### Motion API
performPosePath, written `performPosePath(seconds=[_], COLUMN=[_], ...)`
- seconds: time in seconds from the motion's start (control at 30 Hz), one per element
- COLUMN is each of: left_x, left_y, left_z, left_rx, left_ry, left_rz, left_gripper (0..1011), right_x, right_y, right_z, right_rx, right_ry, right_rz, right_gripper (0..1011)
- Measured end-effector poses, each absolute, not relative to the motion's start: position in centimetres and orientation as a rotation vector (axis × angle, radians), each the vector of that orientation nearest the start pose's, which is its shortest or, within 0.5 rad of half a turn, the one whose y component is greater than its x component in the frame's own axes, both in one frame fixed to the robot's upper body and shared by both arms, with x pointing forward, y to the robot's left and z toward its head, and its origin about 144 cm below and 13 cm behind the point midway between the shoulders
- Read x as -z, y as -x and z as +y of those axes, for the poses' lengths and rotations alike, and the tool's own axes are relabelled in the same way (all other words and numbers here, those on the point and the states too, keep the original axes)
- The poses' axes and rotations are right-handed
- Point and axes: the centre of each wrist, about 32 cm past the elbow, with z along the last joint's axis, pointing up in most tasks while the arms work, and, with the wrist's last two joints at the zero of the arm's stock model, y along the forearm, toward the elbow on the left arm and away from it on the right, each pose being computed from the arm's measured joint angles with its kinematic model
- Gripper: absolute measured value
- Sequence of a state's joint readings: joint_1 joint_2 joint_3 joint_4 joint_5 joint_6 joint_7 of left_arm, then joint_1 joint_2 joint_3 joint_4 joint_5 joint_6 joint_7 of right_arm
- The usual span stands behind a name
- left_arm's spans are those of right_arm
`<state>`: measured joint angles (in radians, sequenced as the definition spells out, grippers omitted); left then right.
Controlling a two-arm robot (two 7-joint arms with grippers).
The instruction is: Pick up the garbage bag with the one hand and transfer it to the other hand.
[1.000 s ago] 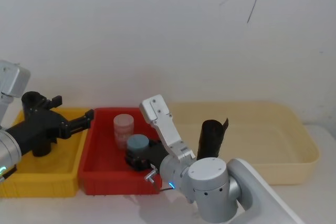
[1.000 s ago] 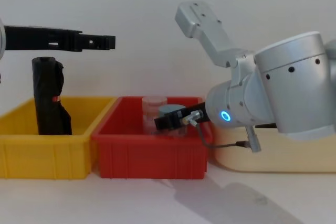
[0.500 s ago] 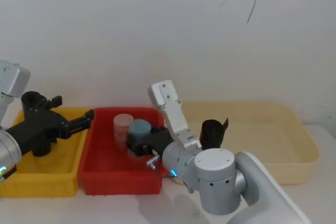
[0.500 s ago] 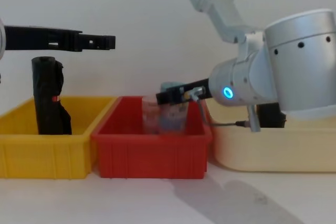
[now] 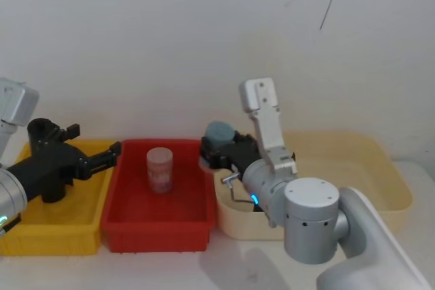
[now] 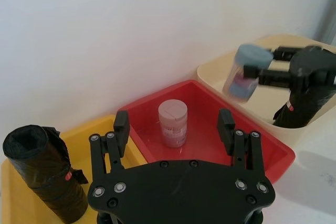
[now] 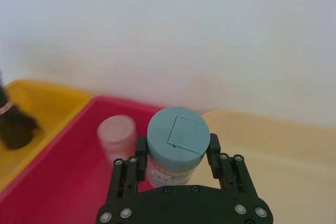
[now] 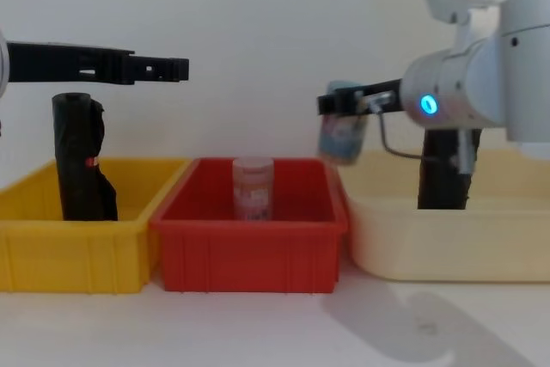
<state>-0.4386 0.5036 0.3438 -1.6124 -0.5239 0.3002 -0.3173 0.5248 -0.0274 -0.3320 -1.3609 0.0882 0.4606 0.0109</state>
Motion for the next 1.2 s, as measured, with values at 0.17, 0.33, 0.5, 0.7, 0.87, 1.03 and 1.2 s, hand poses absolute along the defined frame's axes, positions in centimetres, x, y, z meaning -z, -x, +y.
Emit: performPosePath(seconds=[0.17,0.33,0.5,0.7,0.87,1.03,1.2], left_x=[-129.5,-129.5,-129.5,-129.5,-129.5,-129.5,-129.5], left_y=[-54.1,-54.1,-54.1,-54.1,-54.1,-54.1,-54.1], left_z=[26.8,26.8,26.8,26.8,26.8,26.8,26.8], left_rx=[-0.945,-0.945,-0.945,-0.945,-0.945,-0.945,-0.945], left_ry=[-0.073,-0.073,-0.073,-0.073,-0.073,-0.073,-0.073], left_rz=[-0.058,-0.058,-0.058,-0.058,-0.058,-0.058,-0.058], left_gripper=[1001,1001,1001,1001,1001,1001,1001], right_x=[-127.9,-128.0,-128.0,-127.7,-127.2,-126.7,-126.4], right_y=[-57.7,-57.9,-58.3,-58.5,-58.8,-59.1,-59.3], right_z=[-12.8,-14.1,-15.2,-15.9,-16.3,-16.6,-16.9], right_rx=[1.31,1.374,1.428,1.463,1.486,1.502,1.513], right_ry=[0.138,0.115,0.095,0.092,0.095,0.092,0.077], right_rz=[0.045,0.03,0.013,0.012,0.017,0.022,0.02], right_gripper=[664,664,664,664,664,741,869])
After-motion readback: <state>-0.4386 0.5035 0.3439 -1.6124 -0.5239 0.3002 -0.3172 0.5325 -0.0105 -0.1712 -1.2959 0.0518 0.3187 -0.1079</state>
